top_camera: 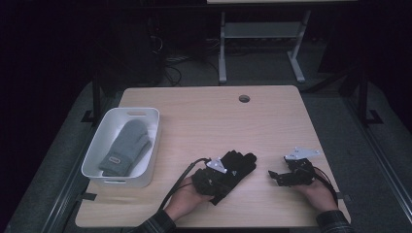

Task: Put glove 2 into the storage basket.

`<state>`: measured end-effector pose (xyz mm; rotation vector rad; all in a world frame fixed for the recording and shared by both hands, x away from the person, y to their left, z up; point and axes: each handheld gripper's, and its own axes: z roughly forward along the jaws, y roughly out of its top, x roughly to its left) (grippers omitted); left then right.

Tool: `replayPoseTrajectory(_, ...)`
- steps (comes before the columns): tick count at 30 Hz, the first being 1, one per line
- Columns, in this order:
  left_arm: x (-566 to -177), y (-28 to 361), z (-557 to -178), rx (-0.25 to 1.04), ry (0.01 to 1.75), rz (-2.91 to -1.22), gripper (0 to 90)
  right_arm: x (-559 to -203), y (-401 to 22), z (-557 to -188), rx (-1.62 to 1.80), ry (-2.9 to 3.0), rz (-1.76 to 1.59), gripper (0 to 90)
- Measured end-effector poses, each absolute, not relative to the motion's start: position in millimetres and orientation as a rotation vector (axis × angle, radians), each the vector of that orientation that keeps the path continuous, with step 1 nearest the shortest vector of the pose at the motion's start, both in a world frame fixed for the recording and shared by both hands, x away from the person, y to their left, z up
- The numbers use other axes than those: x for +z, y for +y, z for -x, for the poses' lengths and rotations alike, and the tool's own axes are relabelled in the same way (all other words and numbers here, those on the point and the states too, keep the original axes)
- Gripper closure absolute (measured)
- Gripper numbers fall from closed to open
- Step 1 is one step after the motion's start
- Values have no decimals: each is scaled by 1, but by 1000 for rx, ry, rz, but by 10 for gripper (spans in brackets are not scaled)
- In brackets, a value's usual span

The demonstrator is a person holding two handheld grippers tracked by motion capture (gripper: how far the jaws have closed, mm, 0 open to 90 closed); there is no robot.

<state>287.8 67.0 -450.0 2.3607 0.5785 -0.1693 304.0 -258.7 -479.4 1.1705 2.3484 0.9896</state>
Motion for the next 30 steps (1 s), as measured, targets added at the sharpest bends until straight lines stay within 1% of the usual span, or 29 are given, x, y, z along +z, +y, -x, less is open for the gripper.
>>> replayPoseTrajectory(6,-447,96,-294,-105,627,-2380,893,-481,-260,-304,1007,2343,-1177,139)
replayPoseTrajectory(9,-443,106,-296,-107,656,-2354,893,-482,-261,-304,1018,2336,-1186,139)
replayPoseTrajectory(14,-427,109,-298,-93,614,-2315,886,-482,-262,-304,1024,2337,-1185,138)
replayPoseTrajectory(16,-419,109,-300,-80,592,-2310,852,-482,-262,-304,1025,2338,-1182,138)
replayPoseTrajectory(18,-414,108,-304,-46,563,-2316,793,-482,-262,-304,1025,2339,-1181,137)
replayPoseTrajectory(20,-410,106,-310,12,518,-2340,701,-482,-262,-304,1025,2339,-1181,138)
replayPoseTrajectory(21,-410,103,-312,28,527,-2335,669,-482,-262,-304,1025,2339,-1181,138)
replayPoseTrajectory(23,-411,100,-320,21,519,-2348,541,-482,-262,-304,1026,2339,-1183,138)
replayPoseTrajectory(25,-412,97,-328,10,501,-2364,453,-482,-262,-304,1026,2339,-1183,138)
replayPoseTrajectory(28,-416,92,-338,34,461,-2389,336,-482,-262,-304,1026,2338,-1185,138)
replayPoseTrajectory(30,-420,89,-342,47,437,-2386,281,-482,-261,-304,1027,2337,-1187,138)
